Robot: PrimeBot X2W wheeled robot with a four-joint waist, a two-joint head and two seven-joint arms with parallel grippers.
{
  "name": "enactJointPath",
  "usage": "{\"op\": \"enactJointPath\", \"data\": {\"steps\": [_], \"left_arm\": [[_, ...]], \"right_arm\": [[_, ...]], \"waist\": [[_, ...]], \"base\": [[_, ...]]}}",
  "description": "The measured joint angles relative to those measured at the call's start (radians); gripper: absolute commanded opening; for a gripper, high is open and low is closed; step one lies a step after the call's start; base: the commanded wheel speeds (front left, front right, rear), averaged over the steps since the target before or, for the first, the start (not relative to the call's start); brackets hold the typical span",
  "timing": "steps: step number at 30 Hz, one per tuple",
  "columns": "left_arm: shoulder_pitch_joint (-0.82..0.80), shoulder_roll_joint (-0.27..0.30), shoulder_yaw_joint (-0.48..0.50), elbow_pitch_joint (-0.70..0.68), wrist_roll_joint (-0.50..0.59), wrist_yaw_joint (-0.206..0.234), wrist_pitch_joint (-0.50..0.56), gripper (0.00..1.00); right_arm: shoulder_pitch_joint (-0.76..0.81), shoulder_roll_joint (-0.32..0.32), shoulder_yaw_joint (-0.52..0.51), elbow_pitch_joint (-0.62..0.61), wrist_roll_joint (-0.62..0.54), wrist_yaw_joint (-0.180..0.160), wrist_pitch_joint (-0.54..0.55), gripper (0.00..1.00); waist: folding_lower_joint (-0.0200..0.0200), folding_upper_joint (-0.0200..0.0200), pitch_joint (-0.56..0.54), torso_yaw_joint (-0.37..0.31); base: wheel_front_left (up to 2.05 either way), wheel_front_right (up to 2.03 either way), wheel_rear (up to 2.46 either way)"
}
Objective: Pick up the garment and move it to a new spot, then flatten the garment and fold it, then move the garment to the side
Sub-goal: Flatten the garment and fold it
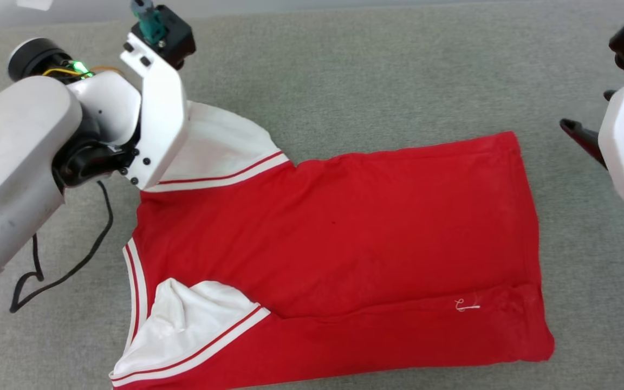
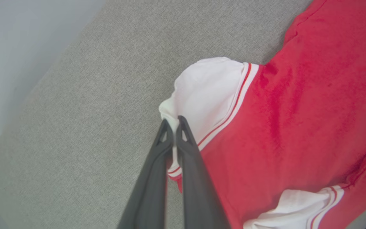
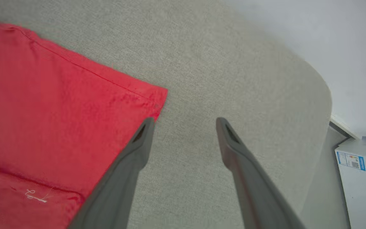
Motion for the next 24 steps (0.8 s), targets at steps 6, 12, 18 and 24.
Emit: {"op": "enactJointPath", "data": {"steps": [6,12,18,24], "left_arm": [[-0.033,-0.012,-0.016,-0.035,0.008,0.000,-0.034,0.00],[-0.063,-0.020,-0.035,-0.067,0.017,0.000,-0.064,0.00],[-0.086,-0.016,-0.047,-0.089,0.021,0.000,-0.082,0.00],[-0.093,-0.005,-0.055,-0.088,0.021,0.000,-0.093,0.00]], "right_arm": [[-0.098,-0.007,0.081,0.132,0.058,0.000,0.182,1.00],[-0.123,0.014,0.097,0.220,0.074,0.000,0.227,1.00],[-0.100,0.027,0.121,0.280,0.060,0.000,0.192,1.00],[-0.094,0.024,0.140,0.278,0.078,0.000,0.158,0.00]], "waist": [[0.0000,0.0000,0.044,0.038],[0.0000,0.0000,0.099,0.081],[0.0001,0.0000,0.150,0.115],[0.0000,0.0000,0.170,0.116]], "base": [[0.00,0.00,0.00],[0.00,0.00,0.00],[0.00,0.00,0.00],[0.00,0.00,0.00]]}}
